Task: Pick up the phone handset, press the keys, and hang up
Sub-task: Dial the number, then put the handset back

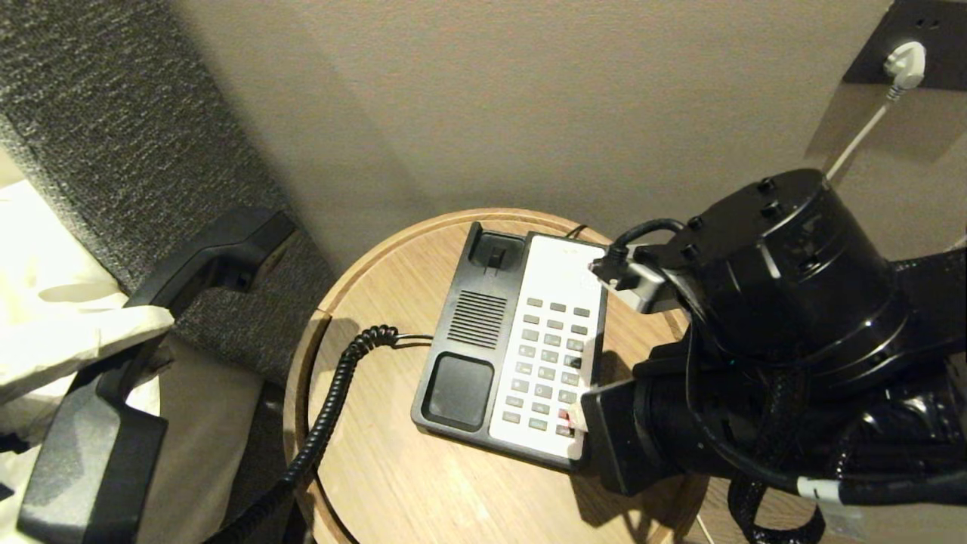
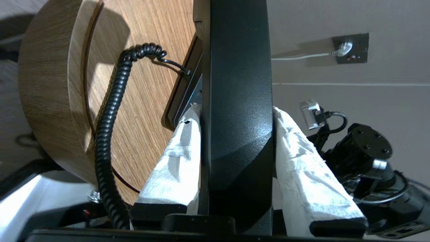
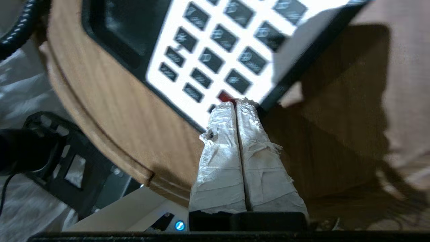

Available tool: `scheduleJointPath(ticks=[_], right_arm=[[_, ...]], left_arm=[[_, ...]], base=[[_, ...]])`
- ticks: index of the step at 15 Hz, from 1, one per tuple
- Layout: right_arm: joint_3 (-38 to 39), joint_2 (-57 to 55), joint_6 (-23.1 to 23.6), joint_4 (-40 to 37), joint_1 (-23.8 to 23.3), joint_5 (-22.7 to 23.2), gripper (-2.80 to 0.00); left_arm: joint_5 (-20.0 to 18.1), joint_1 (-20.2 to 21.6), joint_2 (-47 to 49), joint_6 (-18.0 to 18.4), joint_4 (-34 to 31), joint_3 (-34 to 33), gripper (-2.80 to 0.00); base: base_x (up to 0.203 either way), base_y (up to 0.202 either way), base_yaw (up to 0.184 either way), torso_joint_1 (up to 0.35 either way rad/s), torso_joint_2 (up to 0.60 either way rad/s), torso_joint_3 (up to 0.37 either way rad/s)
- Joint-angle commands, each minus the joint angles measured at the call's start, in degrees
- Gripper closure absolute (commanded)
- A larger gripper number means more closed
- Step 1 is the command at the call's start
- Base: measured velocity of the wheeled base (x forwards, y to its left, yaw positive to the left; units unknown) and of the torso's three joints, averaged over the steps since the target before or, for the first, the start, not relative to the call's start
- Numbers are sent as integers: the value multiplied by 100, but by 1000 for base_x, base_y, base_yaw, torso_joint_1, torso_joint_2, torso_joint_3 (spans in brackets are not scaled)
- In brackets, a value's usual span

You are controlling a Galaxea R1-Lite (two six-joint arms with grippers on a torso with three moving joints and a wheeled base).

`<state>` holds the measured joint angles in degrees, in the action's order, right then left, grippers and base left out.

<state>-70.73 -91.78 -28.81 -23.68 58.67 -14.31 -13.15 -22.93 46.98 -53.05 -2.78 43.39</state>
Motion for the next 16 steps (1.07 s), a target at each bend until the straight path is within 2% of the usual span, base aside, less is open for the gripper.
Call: scheduleJointPath(ticks=[1, 3, 6, 8, 9, 11, 12, 15, 16], right_arm=[[40, 167, -19, -53, -34, -130, 0], [42, 398, -41, -76, -105, -226, 0], [332, 1024, -222, -206, -325, -253, 0], [697, 1516, -298, -265, -413, -256, 0], [815, 1701, -319, -274, -460, -259, 0], [869, 1956, -343, -255, -703, -265, 0], [854, 2057, -344, -246, -833, -280, 0], [902, 2302, -351, -225, -1159, -433, 0], [964, 2353, -353, -214, -1194, -433, 0]], left_arm=[[-17, -1, 80, 241, -8, 103, 0], [-3, -3, 244, 749, -18, 223, 0], [34, -24, 740, 1054, -64, 546, 0], [219, -25, 1153, 1280, -38, 693, 0], [269, -51, 1349, 1541, -29, 734, 0], [377, -138, 1752, 2286, -32, 869, 0], [540, -303, 1957, 2512, -33, 977, 0], [1429, -1220, 2648, 3212, -16, 1320, 0], [1608, -1347, 2890, 3534, -14, 1553, 0]], base=[[0, 0, 0, 0, 0, 0], [0, 0, 0, 0, 0, 0], [0, 0, 0, 0, 0, 0], [0, 0, 0, 0, 0, 0], [0, 0, 0, 0, 0, 0], [0, 0, 0, 0, 0, 0], [0, 0, 0, 0, 0, 0], [0, 0, 0, 0, 0, 0], [0, 0, 0, 0, 0, 0]])
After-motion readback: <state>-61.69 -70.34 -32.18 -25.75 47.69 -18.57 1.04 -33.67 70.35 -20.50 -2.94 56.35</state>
